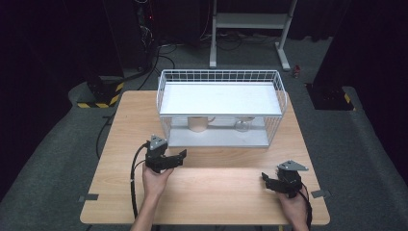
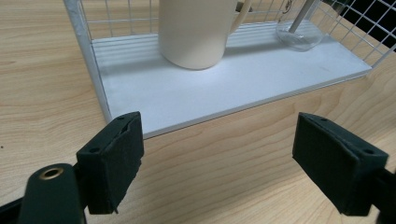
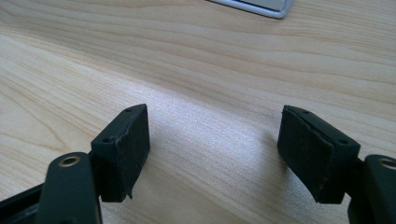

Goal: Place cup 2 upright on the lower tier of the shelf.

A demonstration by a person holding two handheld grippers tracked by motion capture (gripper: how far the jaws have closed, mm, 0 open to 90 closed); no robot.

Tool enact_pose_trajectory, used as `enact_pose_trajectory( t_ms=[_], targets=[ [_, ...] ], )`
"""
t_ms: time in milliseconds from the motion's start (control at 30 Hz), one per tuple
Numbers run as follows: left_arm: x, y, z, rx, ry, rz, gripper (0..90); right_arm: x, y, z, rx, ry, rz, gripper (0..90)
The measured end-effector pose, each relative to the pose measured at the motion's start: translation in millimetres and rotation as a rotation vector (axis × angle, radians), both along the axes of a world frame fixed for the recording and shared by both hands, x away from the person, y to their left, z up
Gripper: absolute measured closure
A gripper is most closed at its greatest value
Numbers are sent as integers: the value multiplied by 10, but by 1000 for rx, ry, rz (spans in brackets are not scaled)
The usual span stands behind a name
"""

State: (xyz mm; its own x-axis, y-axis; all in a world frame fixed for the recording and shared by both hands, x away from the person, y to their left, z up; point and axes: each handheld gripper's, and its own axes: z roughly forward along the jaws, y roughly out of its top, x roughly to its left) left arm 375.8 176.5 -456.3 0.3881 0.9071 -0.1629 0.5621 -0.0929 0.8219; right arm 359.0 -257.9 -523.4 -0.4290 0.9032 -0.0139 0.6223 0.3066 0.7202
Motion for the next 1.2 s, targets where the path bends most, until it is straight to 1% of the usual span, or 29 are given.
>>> enact_pose_trajectory(
  t_ms=[100,200,433,500,567,700,1000,1067,1100,1200],
  targets=[
    [-41,35,20,9,-9,3,162,-1,0,0,0,0,0,252],
    [-80,69,25,-4,-14,14,161,0,-1,0,-1,-1,1,252],
    [-156,129,39,7,-24,22,157,0,-1,0,-1,-1,1,252],
    [-174,147,36,3,-25,26,157,-1,0,0,0,0,-1,252],
    [-192,165,32,-2,-22,28,156,-1,0,0,0,0,-1,252],
    [-229,197,24,3,-19,34,155,-1,0,0,0,0,-1,252],
    [-287,267,7,-10,-24,49,154,-1,0,0,0,0,-1,252],
    [-307,275,-3,-5,-21,50,154,-1,0,0,0,0,-1,252],
    [-312,275,-8,-8,-18,50,154,-1,0,0,0,0,-1,252],
    [-328,271,-15,5,-18,43,154,-1,1,0,0,0,-1,252]
  ],
)
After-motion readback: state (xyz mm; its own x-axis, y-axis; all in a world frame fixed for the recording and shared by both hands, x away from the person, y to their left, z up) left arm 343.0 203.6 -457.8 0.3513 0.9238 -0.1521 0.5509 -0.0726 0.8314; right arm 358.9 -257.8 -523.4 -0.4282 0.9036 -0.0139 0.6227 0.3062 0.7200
